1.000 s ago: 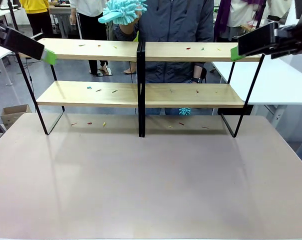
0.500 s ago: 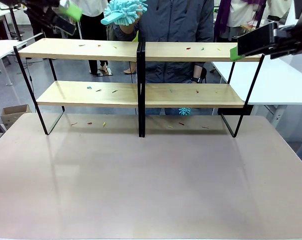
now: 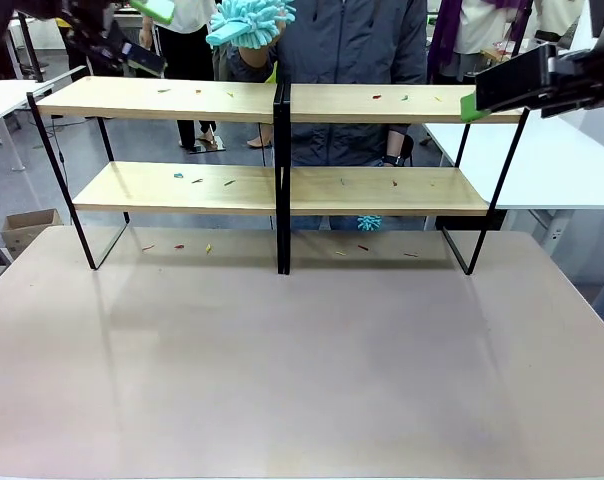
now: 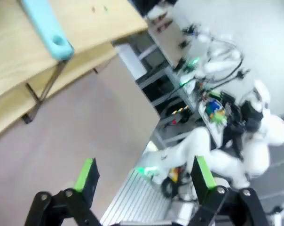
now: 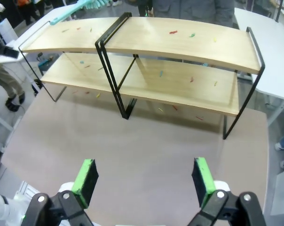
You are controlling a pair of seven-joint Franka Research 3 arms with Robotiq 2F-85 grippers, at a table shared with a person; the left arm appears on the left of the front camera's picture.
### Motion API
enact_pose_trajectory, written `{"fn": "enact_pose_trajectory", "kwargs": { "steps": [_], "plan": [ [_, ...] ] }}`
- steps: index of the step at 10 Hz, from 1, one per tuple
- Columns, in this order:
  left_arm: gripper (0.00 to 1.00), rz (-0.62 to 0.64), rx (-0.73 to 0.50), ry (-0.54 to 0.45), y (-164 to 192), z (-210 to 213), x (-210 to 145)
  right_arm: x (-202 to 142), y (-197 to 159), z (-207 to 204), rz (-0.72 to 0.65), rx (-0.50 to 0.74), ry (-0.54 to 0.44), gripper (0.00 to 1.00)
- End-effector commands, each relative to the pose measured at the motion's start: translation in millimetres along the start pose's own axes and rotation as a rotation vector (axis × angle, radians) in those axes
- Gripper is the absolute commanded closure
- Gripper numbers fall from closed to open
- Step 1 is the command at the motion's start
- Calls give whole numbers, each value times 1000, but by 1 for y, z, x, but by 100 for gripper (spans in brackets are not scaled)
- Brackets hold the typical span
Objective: Clean the shelves.
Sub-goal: Pick up the Duster when the human hands it over.
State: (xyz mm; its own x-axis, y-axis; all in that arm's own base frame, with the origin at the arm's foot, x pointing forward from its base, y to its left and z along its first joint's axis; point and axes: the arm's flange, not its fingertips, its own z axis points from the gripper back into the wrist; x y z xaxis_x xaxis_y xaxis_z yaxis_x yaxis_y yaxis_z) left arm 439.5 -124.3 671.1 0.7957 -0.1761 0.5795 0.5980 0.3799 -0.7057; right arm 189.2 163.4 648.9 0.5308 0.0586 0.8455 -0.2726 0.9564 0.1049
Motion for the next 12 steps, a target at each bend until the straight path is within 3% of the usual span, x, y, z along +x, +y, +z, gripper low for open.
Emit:
{"fn": "enact_pose_trajectory", "kwargs": {
  "steps": [1,2,5,11,12],
  "plan": [
    [0,221,-109,-159,37,-13,47,0,0,0,-5,2,3,0],
    [0,302,-127,-185,57,-17,59,0,0,0,-5,2,3,0],
    [0,387,-135,-245,89,-33,80,0,0,0,-5,2,3,0],
    [0,364,-146,-343,116,-30,83,0,0,0,-5,2,3,0],
    [58,367,-169,-322,117,-31,82,0,0,0,-5,2,3,0]
  ]
}}
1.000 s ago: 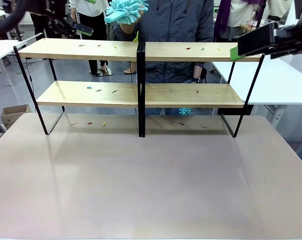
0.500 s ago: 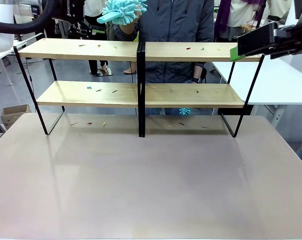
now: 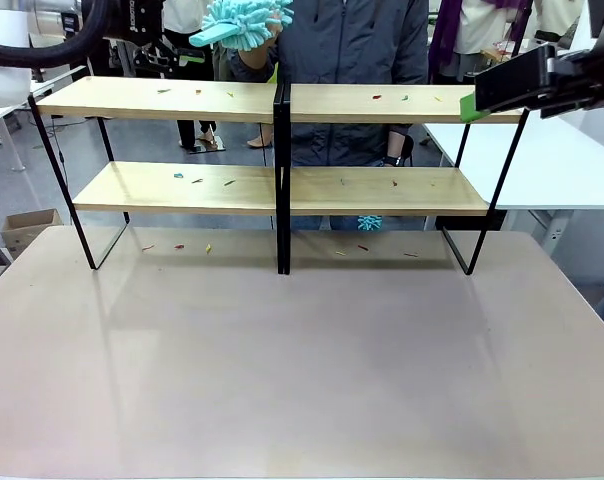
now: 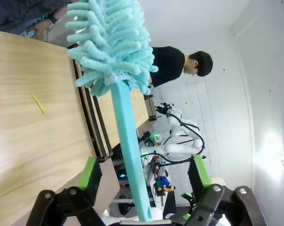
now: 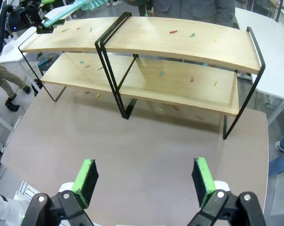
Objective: Clean the shelves.
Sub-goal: Pick up the Duster when the human hands it over.
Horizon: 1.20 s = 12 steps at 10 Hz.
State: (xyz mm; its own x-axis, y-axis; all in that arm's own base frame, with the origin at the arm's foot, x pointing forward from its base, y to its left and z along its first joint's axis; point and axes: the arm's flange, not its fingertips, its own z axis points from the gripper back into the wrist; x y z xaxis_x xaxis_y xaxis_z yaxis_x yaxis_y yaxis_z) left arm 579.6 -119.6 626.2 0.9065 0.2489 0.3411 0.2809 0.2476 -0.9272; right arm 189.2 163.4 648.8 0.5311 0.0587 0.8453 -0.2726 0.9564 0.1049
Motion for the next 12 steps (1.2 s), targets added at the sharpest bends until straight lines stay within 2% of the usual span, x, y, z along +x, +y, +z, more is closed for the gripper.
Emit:
{"fn": "enact_pose_trajectory", "kwargs": {
  "steps": [1,2,3,4,10,12],
  "plan": [
    [58,-7,-39,13,3,-4,-3,0,0,0,-5,2,3,0],
    [100,-7,-25,11,5,-6,-2,0,0,0,-5,2,3,0],
    [62,-6,-22,16,6,-7,-2,0,0,0,-5,2,3,0],
    [100,-11,-18,15,6,-8,-3,0,0,0,-5,2,3,0],
    [100,-39,13,-24,2,-2,-5,0,0,0,-5,2,3,0],
    [100,-110,66,-18,-20,38,-20,0,0,0,-5,2,3,0]
  ]
}}
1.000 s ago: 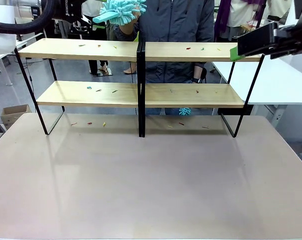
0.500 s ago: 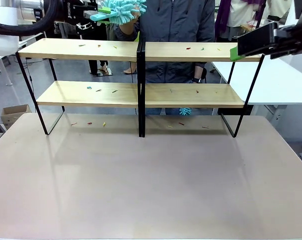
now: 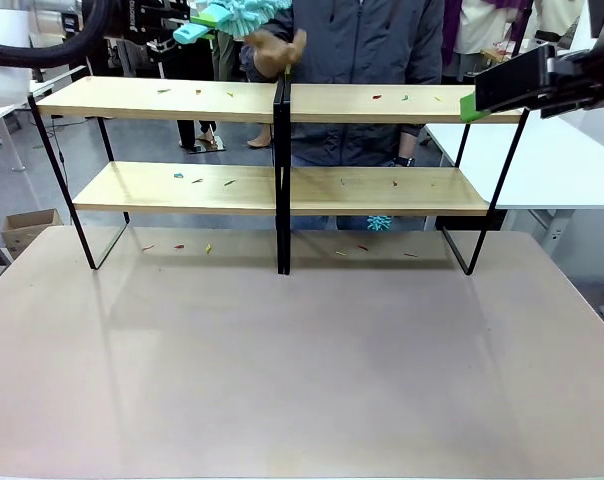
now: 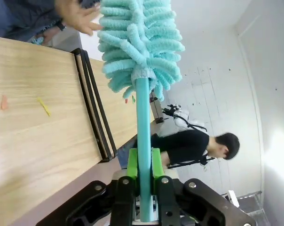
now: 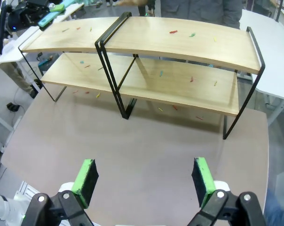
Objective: Clean the shelves.
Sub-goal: Pick up the Duster when the human hands it over.
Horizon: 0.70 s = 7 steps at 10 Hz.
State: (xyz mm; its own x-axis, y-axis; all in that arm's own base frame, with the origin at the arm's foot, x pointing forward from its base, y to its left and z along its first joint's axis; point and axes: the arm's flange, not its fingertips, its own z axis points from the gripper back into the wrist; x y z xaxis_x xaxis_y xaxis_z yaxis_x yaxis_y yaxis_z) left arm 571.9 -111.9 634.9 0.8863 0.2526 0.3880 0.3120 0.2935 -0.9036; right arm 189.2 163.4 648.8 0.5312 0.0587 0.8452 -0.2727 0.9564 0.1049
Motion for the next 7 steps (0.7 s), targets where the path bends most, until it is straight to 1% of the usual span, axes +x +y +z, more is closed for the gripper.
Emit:
{"fn": "enact_pose_trajectory", "kwargs": {
  "steps": [1,2,3,4,5,6,7],
  "plan": [
    [100,-145,83,11,-30,82,-32,0,0,0,-5,2,3,0],
    [100,-269,169,38,-42,140,-50,0,0,0,-5,2,3,0],
    [100,-313,252,-52,-46,205,-70,0,0,0,-5,2,3,0],
    [100,-304,315,-180,-47,266,-94,0,0,0,-5,2,3,0],
    [100,-266,349,-312,-41,324,-124,0,0,0,-5,2,3,0],
    [100,-221,375,-462,-30,364,-147,0,0,0,-5,2,3,0],
    [100,-147,390,-571,-16,391,-164,0,0,0,-5,2,3,0]
  ]
}}
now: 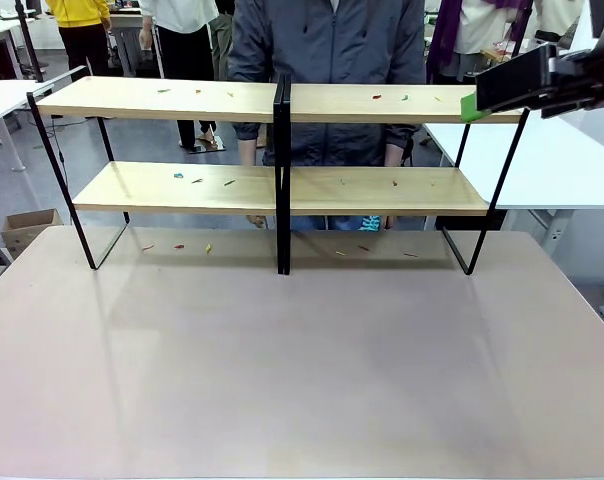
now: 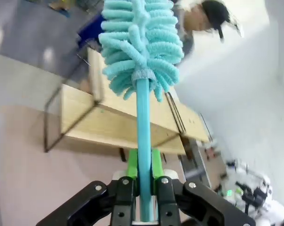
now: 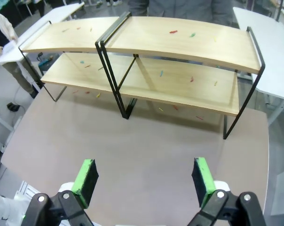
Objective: Clean the shelves.
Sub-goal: Pick up the Duster when the human hands it over, then clean a randomly selected level of the Shelf with the Duster.
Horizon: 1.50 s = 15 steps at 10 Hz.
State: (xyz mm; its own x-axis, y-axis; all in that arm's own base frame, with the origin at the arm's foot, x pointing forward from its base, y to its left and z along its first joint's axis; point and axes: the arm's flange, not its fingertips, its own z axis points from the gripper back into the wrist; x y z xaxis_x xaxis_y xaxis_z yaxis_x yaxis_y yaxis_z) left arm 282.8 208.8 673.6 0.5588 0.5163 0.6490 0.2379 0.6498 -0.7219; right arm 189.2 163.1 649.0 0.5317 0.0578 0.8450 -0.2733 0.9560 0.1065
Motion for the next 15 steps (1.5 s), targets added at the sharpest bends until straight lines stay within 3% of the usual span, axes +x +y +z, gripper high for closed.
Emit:
{"fn": "enact_pose_trajectory", "kwargs": {
  "steps": [1,2,11,12,13,14,15],
  "plan": [
    [100,166,57,-106,26,-5,-16,0,0,0,-4,0,3,0],
    [99,0,0,0,0,0,0,0,0,0,-4,0,3,0],
    [99,0,0,0,0,0,0,0,0,0,-4,0,3,0],
    [87,17,-2,-9,-1,-3,-2,0,0,0,-4,0,3,0],
    [87,-69,-128,57,-35,-6,-20,0,0,0,-4,0,3,0],
    [87,-217,-199,240,-74,-20,-57,0,0,0,-4,0,3,0],
    [87,-354,-188,394,-102,-40,-99,0,0,0,-4,0,3,0]
  ]
}}
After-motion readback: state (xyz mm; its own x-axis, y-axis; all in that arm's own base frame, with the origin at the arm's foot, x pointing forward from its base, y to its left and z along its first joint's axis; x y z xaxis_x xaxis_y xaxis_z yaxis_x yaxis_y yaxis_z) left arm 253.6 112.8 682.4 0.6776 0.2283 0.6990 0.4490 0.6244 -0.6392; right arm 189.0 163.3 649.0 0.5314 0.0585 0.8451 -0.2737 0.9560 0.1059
